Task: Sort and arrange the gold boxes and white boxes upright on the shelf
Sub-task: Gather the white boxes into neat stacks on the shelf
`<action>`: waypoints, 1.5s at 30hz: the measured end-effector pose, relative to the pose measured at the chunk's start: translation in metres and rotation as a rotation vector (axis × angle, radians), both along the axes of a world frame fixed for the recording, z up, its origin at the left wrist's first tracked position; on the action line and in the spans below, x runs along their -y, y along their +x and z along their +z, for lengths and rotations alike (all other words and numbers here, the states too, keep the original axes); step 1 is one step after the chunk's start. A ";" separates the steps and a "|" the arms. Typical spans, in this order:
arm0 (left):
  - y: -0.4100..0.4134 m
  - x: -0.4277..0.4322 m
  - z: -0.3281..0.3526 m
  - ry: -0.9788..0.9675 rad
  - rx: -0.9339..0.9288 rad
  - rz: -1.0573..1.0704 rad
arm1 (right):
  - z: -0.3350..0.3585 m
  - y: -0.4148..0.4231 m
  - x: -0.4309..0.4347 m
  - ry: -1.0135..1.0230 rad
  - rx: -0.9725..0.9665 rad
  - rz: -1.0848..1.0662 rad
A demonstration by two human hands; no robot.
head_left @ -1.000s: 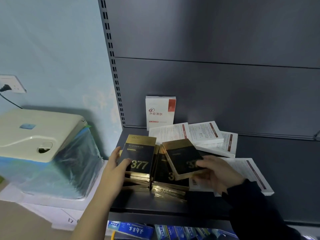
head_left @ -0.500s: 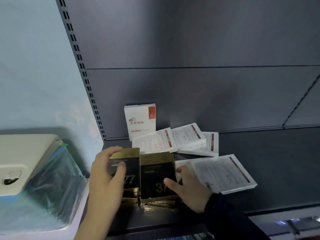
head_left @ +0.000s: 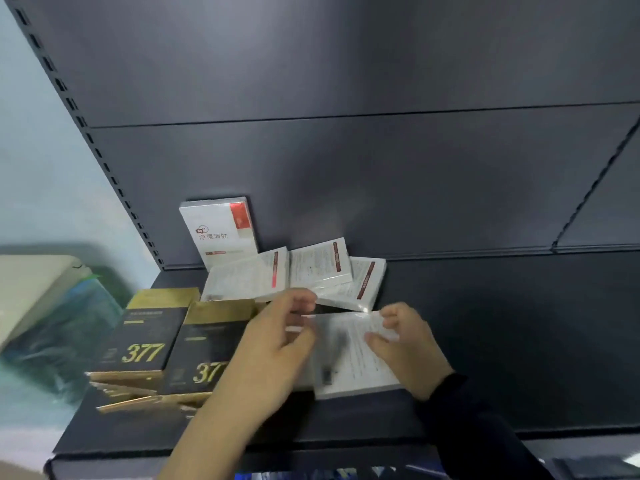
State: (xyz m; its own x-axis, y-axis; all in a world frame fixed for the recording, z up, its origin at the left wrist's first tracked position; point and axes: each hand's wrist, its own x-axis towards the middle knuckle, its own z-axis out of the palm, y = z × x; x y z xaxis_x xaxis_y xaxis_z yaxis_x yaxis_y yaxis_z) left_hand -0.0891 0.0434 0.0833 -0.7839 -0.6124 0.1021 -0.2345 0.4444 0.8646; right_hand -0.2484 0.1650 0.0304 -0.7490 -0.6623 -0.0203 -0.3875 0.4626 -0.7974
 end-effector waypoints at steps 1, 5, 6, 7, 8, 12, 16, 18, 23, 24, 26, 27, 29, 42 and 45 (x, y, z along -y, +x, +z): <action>-0.012 -0.013 -0.010 -0.005 0.109 -0.042 | -0.002 -0.012 -0.011 0.090 -0.067 0.082; -0.041 -0.046 -0.048 -0.332 0.653 -0.028 | -0.022 -0.051 -0.040 0.407 -0.234 0.573; -0.043 -0.050 -0.056 -0.335 0.683 -0.041 | -0.030 -0.058 -0.042 0.362 -0.231 0.625; -0.045 -0.054 -0.061 -0.324 0.707 -0.067 | -0.036 -0.063 -0.043 0.274 -0.208 0.641; -0.045 -0.057 -0.067 -0.339 0.754 -0.105 | -0.043 -0.066 -0.043 0.175 -0.175 0.637; -0.041 -0.059 -0.075 -0.597 0.605 0.031 | -0.044 -0.074 -0.042 -0.092 -0.112 0.588; -0.035 -0.048 -0.069 -0.695 0.226 0.183 | -0.018 -0.071 -0.044 -0.348 0.062 0.485; -0.033 -0.048 -0.059 -0.720 0.155 0.239 | -0.009 -0.069 -0.041 -0.472 0.230 0.358; -0.036 -0.051 -0.028 -0.072 -0.112 0.517 | -0.012 -0.068 -0.025 -0.392 0.306 0.100; -0.037 -0.049 -0.027 0.053 -0.151 0.538 | -0.018 -0.064 -0.021 -0.294 0.300 0.141; -0.040 -0.043 -0.025 0.216 -0.173 0.570 | -0.033 -0.053 -0.010 -0.067 0.181 0.286; -0.040 -0.039 -0.025 0.296 -0.190 0.588 | -0.040 -0.047 -0.005 0.061 0.086 0.362; -0.039 -0.036 -0.024 0.432 -0.243 0.628 | -0.050 -0.034 0.008 0.251 -0.086 0.473; -0.003 -0.024 -0.010 0.867 -0.726 0.714 | -0.037 -0.062 0.029 0.346 -0.226 0.614; -0.003 -0.024 -0.007 0.918 -0.758 0.706 | -0.027 -0.083 0.011 0.299 0.019 0.627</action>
